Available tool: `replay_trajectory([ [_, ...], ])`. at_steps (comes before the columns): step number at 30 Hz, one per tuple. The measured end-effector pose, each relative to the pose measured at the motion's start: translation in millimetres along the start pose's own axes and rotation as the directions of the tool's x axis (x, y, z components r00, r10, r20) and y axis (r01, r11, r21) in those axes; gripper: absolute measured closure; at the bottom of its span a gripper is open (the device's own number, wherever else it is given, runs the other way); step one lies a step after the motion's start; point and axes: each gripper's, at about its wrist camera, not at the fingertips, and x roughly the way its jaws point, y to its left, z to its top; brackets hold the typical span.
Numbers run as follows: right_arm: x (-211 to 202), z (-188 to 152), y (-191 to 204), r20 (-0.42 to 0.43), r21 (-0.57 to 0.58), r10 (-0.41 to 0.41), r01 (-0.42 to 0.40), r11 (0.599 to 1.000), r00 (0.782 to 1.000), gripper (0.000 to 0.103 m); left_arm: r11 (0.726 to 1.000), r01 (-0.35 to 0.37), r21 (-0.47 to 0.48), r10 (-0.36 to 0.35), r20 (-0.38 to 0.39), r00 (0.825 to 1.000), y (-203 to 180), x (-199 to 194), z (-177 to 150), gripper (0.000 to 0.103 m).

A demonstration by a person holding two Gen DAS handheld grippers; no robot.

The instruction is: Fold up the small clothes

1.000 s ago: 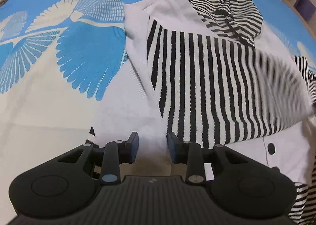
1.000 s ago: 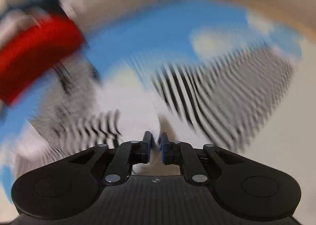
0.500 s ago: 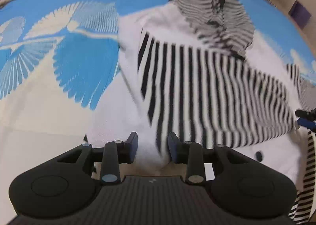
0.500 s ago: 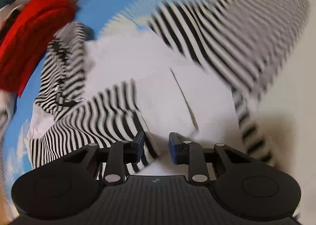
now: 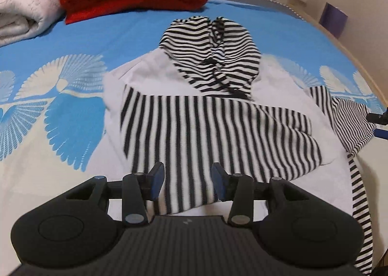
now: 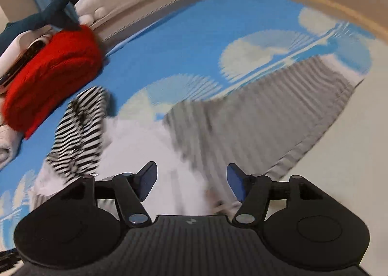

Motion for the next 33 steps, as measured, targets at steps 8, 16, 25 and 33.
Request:
replay_trajectory([
  [8, 1, 37, -106, 0.051, 0.153, -0.155, 0.146, 0.977, 0.987, 0.038, 1.000, 0.010, 0.008, -0.010, 0.020, 1.000, -11, 1, 2, 0.055],
  [16, 22, 41, -168, 0.032, 0.306, -0.180, 0.161, 0.938, 0.983, 0.040, 1.000, 0.008, 0.003, -0.008, 0.009, 1.000, -14, 9, 6, 0.055],
  [25, 45, 40, -181, 0.028, 0.396, -0.174, 0.149, 0.906, 0.984, 0.047, 1.000, 0.005, 0.000, -0.005, 0.006, 1.000, -12, 12, 7, 0.055],
  [33, 65, 37, -192, 0.001, 0.434, -0.195, 0.175, 0.884, 0.981, 0.047, 1.000, 0.006, -0.007, -0.006, 0.003, 1.000, -5, 12, 7, 0.055],
])
